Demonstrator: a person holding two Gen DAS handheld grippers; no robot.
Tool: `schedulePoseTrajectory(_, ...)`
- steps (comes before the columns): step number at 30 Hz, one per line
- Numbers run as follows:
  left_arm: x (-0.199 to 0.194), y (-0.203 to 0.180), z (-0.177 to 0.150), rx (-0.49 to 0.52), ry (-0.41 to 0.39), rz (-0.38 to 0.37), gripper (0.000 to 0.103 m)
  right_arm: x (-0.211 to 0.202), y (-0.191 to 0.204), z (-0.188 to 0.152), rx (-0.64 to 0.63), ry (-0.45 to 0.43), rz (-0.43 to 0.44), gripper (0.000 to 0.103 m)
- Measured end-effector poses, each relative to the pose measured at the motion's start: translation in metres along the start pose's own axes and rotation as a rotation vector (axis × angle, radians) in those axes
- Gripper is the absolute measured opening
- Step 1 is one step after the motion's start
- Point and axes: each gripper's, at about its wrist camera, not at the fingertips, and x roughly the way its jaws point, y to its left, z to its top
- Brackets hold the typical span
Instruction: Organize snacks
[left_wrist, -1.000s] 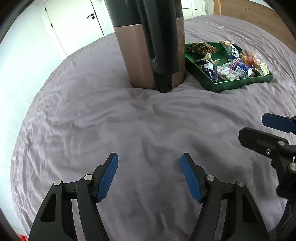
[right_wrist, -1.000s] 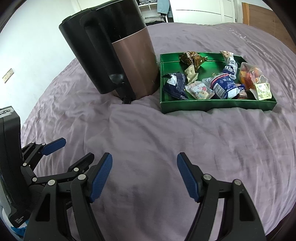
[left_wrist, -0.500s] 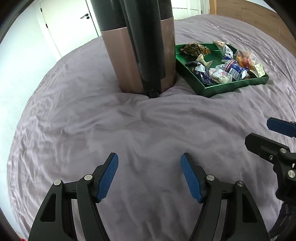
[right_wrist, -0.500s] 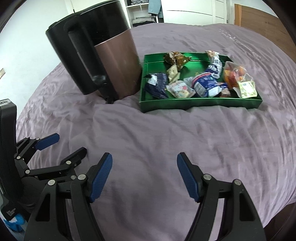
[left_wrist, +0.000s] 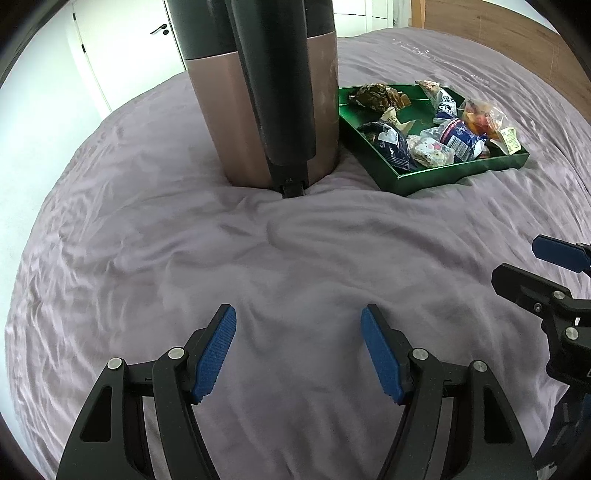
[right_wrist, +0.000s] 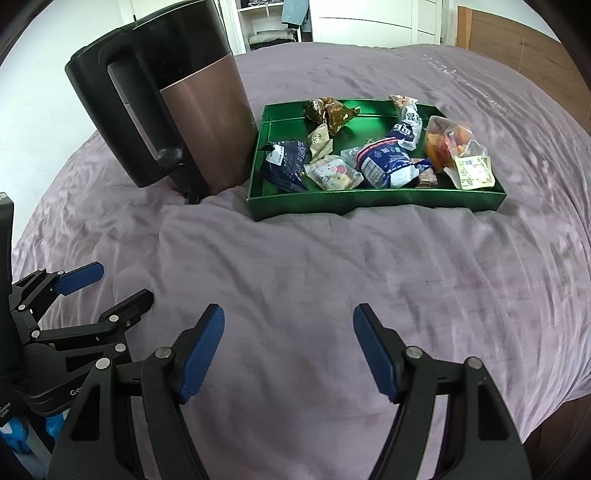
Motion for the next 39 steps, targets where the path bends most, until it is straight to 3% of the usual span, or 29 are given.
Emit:
schedulePoseTrajectory(5,0.001,-0.006,0.001,0.030,-0.003,0.019,0.065,0.000,-0.002,0.000,0.000,-0.001,-0.008,0.087)
schedulePoseTrajectory(9,0.002,-0.010,0.002,0.046,-0.007,0.018,0.072,0.000,-0.006,0.001,0.002,-0.001,-0.022,0.087)
schedulePoseTrajectory(26,0.009,-0.002,0.006,0.004,0.028,-0.058,0.072,-0.002,-0.018,0.003,0.009,-0.007,-0.061,0.087)
schedulePoseTrajectory(39,0.009,-0.006,0.013,0.026,0.021,-0.058,0.072,-0.004,-0.019,0.009,0.009,-0.026,-0.058,0.087)
